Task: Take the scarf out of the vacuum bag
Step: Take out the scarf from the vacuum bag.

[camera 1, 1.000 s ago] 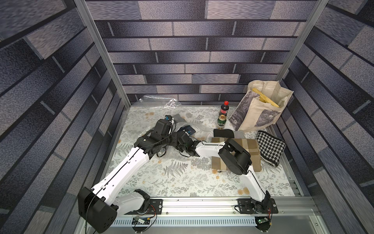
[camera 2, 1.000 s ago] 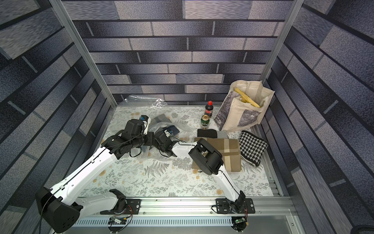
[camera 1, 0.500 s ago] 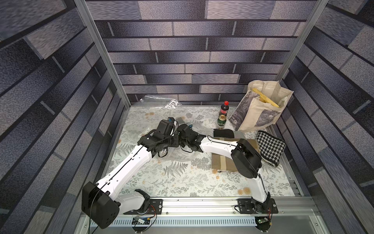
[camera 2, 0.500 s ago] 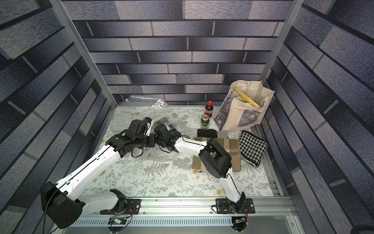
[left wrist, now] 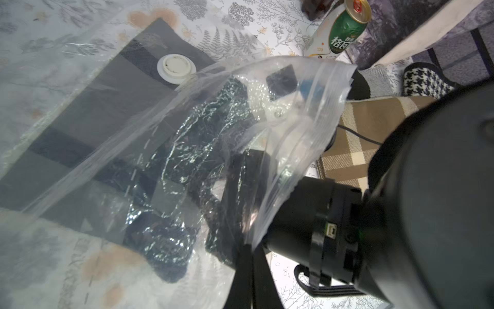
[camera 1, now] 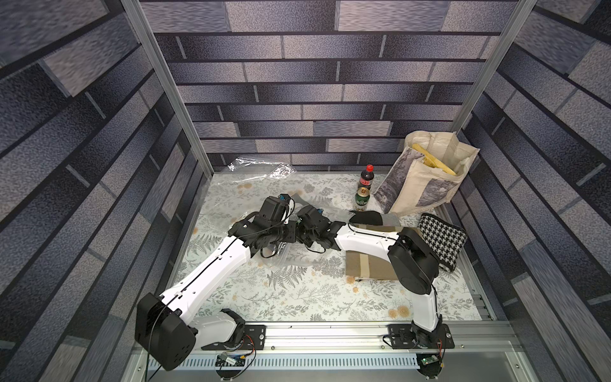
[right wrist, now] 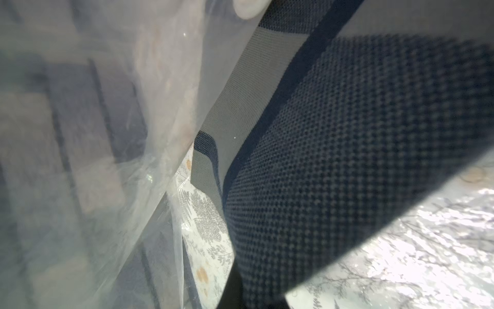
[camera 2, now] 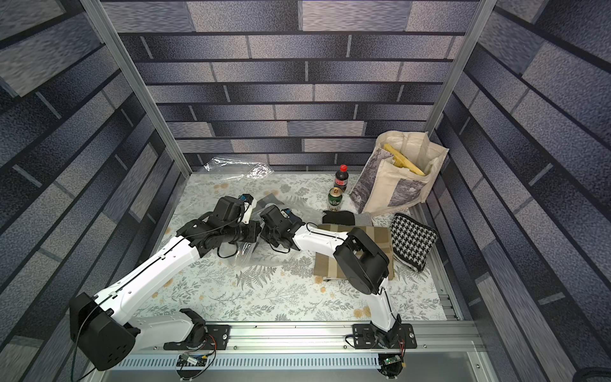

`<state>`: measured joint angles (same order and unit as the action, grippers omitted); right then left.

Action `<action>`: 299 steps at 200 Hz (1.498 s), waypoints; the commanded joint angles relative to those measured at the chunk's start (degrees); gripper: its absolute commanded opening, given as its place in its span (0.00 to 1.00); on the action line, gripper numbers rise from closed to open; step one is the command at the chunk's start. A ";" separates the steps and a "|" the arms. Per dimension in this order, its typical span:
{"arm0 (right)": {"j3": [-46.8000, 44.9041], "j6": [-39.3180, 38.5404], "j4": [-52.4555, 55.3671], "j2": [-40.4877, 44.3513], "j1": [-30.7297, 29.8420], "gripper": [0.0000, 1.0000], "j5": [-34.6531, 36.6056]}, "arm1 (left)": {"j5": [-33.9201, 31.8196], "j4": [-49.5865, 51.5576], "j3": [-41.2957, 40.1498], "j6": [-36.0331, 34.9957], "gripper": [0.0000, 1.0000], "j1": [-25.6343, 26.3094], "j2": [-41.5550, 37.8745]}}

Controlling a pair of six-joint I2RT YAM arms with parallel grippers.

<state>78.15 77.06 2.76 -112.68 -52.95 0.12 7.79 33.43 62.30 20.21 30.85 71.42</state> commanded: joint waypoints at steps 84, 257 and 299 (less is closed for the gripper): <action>-7.05 -1.47 1.59 9.49 -0.01 0.00 -3.33 | -6.46 0.97 0.95 1.68 0.03 -1.33 3.74; 3.73 -30.11 41.80 6.28 0.35 0.00 -14.70 | -5.95 0.72 2.03 1.02 0.04 -1.15 4.96; 10.68 -38.08 52.81 5.36 0.39 0.00 -8.87 | -5.60 0.63 1.60 0.84 0.03 -0.88 4.96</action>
<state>85.08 46.37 44.62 -107.07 -52.58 -11.44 2.72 33.50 62.72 21.21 29.58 76.01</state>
